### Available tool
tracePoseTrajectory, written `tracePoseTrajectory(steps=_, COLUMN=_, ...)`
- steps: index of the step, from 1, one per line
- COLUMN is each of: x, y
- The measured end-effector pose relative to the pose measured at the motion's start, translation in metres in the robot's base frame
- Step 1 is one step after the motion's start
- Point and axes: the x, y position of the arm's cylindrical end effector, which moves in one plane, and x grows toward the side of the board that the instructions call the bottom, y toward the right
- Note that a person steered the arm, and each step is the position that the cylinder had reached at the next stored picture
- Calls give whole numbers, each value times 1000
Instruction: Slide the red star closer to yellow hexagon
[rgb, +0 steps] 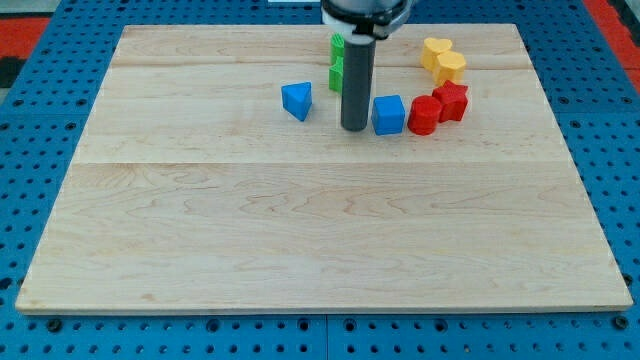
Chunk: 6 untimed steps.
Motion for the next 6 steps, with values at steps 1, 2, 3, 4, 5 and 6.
tracePoseTrajectory(steps=1, x=45, y=20)
tracePoseTrajectory(steps=2, x=38, y=72)
tracePoseTrajectory(steps=3, x=15, y=134)
tracePoseTrajectory(steps=4, x=-3, y=151)
tracePoseTrajectory(steps=5, x=-20, y=151)
tracePoseTrajectory(steps=6, x=-40, y=151)
